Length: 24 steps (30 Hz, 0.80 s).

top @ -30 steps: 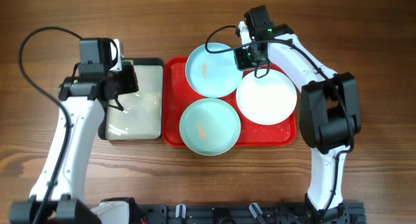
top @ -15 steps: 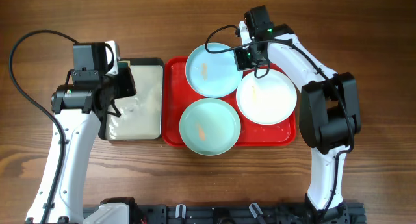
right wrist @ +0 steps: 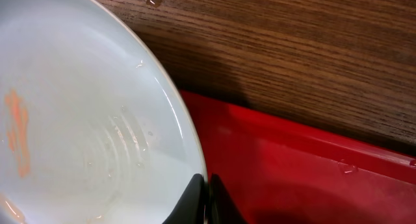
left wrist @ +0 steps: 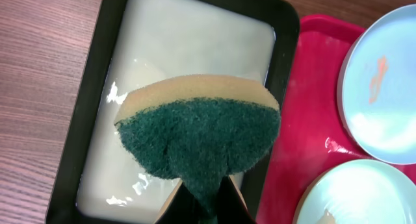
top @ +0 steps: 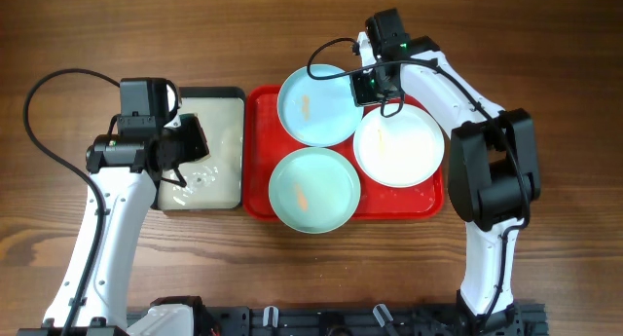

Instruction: Clean dirty plates on tray and stack at the side

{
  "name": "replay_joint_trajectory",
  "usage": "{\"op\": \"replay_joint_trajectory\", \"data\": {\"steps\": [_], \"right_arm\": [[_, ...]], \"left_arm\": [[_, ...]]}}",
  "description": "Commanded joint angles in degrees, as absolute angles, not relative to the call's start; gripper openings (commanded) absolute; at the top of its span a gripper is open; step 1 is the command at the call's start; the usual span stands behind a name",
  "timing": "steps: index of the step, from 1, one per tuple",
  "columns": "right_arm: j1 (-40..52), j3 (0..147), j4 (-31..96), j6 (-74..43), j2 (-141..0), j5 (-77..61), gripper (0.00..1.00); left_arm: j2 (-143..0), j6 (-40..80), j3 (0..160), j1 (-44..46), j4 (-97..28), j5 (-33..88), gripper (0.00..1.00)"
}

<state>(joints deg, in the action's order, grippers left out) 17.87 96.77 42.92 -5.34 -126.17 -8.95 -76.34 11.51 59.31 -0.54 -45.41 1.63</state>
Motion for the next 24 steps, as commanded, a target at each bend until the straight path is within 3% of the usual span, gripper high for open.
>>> {"op": "replay_joint_trajectory", "data": {"steps": [1, 24], "right_arm": [[18.22, 95.98, 42.65, -6.20, -127.15, -9.52, 0.04], [18.22, 95.98, 42.33, -6.20, -127.15, -11.73, 0.04]], "left_arm": [[-76.31, 12.47, 59.02, -0.86, -45.04, 2.50, 0.04], [-76.29, 12.47, 59.02, -0.84, -43.64, -1.93, 0.04]]}}
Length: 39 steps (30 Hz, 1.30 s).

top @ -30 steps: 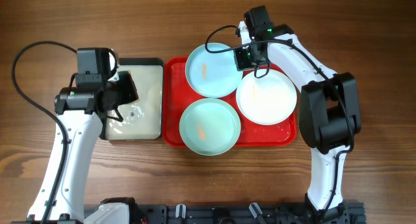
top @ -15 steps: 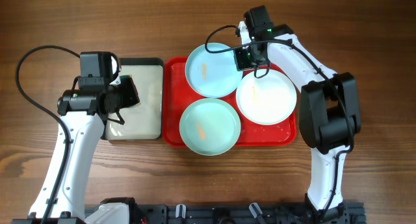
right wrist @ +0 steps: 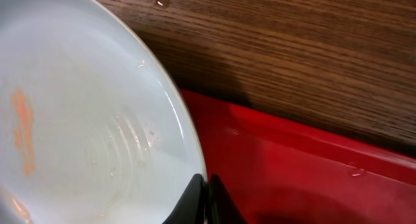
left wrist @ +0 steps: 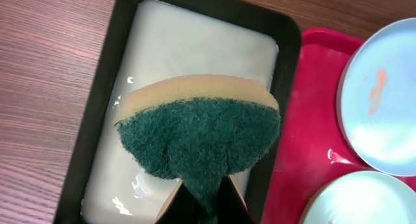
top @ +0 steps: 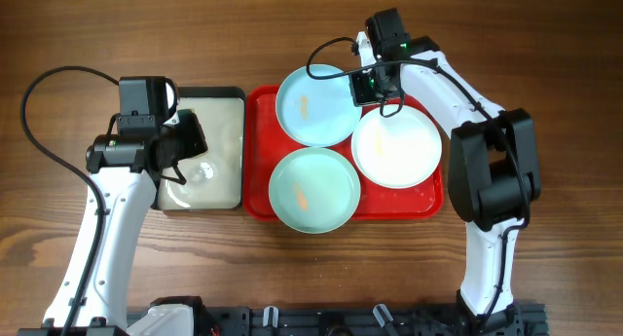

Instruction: Clean dirty plates on tray and stack at the side

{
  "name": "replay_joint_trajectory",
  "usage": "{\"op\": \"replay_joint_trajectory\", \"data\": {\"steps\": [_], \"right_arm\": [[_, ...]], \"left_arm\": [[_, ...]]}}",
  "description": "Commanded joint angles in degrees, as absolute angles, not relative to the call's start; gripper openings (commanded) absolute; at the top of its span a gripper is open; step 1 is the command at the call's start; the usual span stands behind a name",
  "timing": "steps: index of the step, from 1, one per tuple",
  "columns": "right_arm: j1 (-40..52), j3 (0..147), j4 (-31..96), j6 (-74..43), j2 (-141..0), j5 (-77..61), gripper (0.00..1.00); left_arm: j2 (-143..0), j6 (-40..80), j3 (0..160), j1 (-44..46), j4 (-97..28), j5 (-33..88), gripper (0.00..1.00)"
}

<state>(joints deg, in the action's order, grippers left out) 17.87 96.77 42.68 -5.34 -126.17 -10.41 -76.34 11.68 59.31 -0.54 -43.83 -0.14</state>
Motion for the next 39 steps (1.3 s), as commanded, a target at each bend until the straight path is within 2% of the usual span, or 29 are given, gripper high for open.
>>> {"op": "replay_joint_trajectory", "data": {"steps": [1, 6, 9, 12, 30, 39], "right_arm": [[18.22, 95.98, 42.28, -6.20, -127.15, -11.70, 0.04], [18.20, 95.98, 42.26, -6.20, -127.15, -11.70, 0.04], [18.20, 95.98, 42.26, -6.20, -127.15, -11.70, 0.04], [18.22, 95.98, 42.30, -6.17, -127.15, -11.73, 0.04], [18.20, 95.98, 42.26, -6.20, -127.15, -11.73, 0.04], [18.22, 95.98, 42.19, -6.31, -127.15, -15.59, 0.04]], "left_arm": [[-76.31, 12.47, 59.02, -0.84, -44.05, -1.76, 0.04], [-76.31, 12.53, 59.02, -0.86, -42.17, -4.01, 0.04], [-76.51, 14.57, 59.02, -0.84, -41.82, 1.78, 0.04], [-76.93, 13.82, 59.02, -0.97, -41.98, -3.99, 0.04], [-76.99, 15.84, 58.02, -0.36, -41.34, -2.48, 0.04], [-78.81, 7.22, 61.32, -0.36, -38.50, -7.09, 0.04]]}}
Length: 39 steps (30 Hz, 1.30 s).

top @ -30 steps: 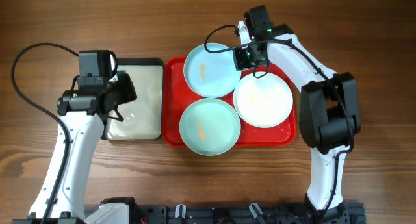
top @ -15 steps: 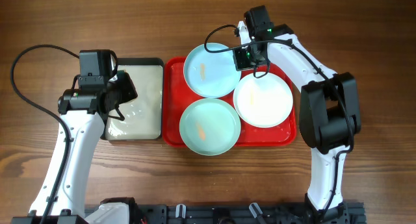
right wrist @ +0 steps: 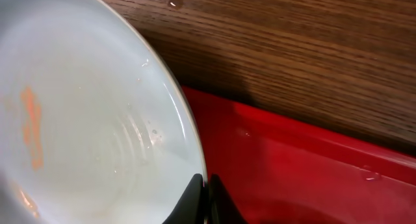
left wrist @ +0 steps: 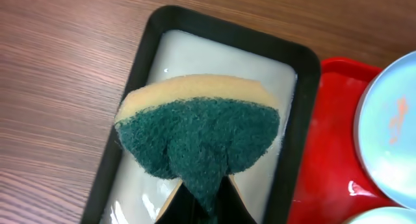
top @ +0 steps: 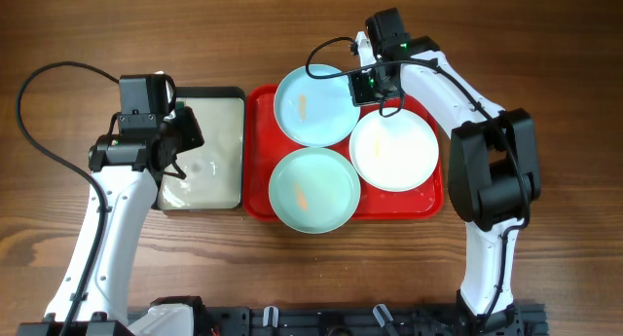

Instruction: Clean dirty plates on tray and stack at the side

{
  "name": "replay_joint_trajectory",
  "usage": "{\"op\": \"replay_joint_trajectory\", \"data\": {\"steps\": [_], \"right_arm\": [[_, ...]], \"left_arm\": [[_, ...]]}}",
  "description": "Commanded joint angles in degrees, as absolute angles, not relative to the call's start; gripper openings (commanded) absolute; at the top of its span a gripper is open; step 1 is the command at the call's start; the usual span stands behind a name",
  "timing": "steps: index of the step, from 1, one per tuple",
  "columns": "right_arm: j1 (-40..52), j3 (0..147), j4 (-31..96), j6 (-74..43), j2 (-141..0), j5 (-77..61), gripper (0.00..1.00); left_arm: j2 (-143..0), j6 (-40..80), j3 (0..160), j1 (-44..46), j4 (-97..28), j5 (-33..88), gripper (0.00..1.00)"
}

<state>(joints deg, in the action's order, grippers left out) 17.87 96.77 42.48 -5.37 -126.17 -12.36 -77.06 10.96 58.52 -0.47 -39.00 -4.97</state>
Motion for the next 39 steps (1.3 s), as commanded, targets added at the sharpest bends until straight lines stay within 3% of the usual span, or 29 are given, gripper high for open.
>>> {"op": "replay_joint_trajectory", "data": {"steps": [1, 10, 23, 30, 39], "right_arm": [[18.20, 95.98, 42.19, -6.42, -127.15, -15.57, 0.04], [18.22, 95.98, 42.22, -9.72, -127.15, -18.57, 0.04], [23.03, 95.98, 42.28, -10.57, -127.15, -16.36, 0.04], [23.03, 95.98, 42.28, -10.55, -127.15, -16.36, 0.04], [23.03, 95.98, 42.46, -10.55, -127.15, -16.36, 0.04]], "left_arm": [[-79.26, 6.79, 61.95, -0.36, -38.02, -6.50, 0.04], [-79.68, 8.19, 62.43, 2.57, -27.11, 4.62, 0.04], [-88.01, 8.14, 62.76, 4.45, -27.24, 4.19, 0.04], [-95.09, 11.16, 75.13, 5.08, -39.99, 2.57, 0.04], [-100.71, 20.01, 75.42, 14.06, -32.73, 5.37, 0.04]]}}
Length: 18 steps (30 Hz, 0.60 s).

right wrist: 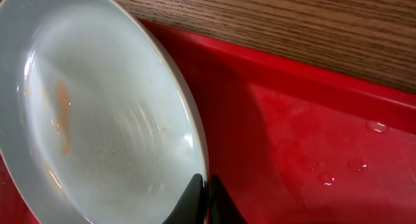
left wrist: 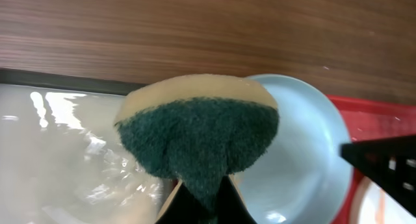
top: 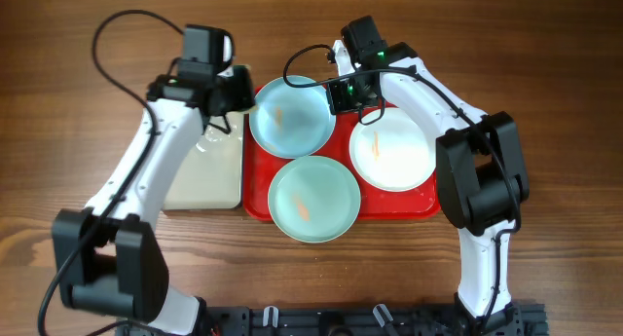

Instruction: Clean dirty plates on tray and stack at the side

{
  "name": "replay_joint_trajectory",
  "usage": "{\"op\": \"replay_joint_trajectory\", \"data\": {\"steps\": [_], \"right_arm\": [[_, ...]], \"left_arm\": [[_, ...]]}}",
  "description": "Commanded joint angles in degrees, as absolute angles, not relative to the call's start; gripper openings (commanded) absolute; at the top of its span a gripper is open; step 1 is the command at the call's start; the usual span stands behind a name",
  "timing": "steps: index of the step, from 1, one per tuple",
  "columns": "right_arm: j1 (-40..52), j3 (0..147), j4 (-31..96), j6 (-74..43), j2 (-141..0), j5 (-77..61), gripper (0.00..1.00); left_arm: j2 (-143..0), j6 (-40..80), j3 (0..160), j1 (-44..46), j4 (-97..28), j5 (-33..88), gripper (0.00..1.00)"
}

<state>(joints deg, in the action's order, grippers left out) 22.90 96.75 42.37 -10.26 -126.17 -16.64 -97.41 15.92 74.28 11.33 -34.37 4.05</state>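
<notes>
A pale blue plate (top: 290, 115) smeared with orange sits at the back left of the red tray (top: 433, 202). My right gripper (top: 346, 91) is shut on its right rim. In the right wrist view the fingers (right wrist: 207, 193) pinch that rim of the plate (right wrist: 97, 120). My left gripper (top: 227, 94) is shut on a green-and-tan sponge (left wrist: 198, 130), held at the plate's left edge (left wrist: 299, 146). A teal plate (top: 313, 198) and a white plate (top: 392, 149), both with orange marks, lie flat on the tray.
A black basin (top: 200, 180) of soapy water stands left of the tray, its back rim (left wrist: 52, 78) under the sponge. Bare wood table lies behind and to either side. The right gripper's black body (left wrist: 383, 162) shows just past the plate.
The blue plate, still in my right gripper, has shifted left over the tray's left edge. My left gripper with the sponge has moved from above the basin to the plate's left edge.
My right gripper stayed shut on the blue plate's rim at the back of the tray throughout. My left gripper held the sponge low over the soapy basin, then higher above it. Now plate and sponge meet between basin and tray.
</notes>
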Motion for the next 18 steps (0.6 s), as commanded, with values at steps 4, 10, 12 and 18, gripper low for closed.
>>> {"op": "replay_joint_trajectory", "data": {"steps": [4, 10, 12, 18], "right_arm": [[23.03, 95.98, 42.46, -10.52, -127.15, -16.36, 0.04], [23.03, 95.98, 42.48, -10.52, -127.15, -16.36, 0.04], [23.03, 95.98, 42.48, -10.52, -127.15, -16.36, 0.04], [23.03, 95.98, 42.39, -10.50, -127.15, -16.36, 0.04]], "left_arm": [[-104.90, 20.45, 75.42, 16.75, -30.11, 5.34, 0.04], [-109.19, 20.43, 75.33, 17.28, -29.32, 5.30, 0.04], [-110.30, 20.43, 75.31, 17.32, -29.52, 5.32, 0.04], [-113.49, 21.71, 75.22, 18.17, -29.39, 3.46, 0.04]]}}
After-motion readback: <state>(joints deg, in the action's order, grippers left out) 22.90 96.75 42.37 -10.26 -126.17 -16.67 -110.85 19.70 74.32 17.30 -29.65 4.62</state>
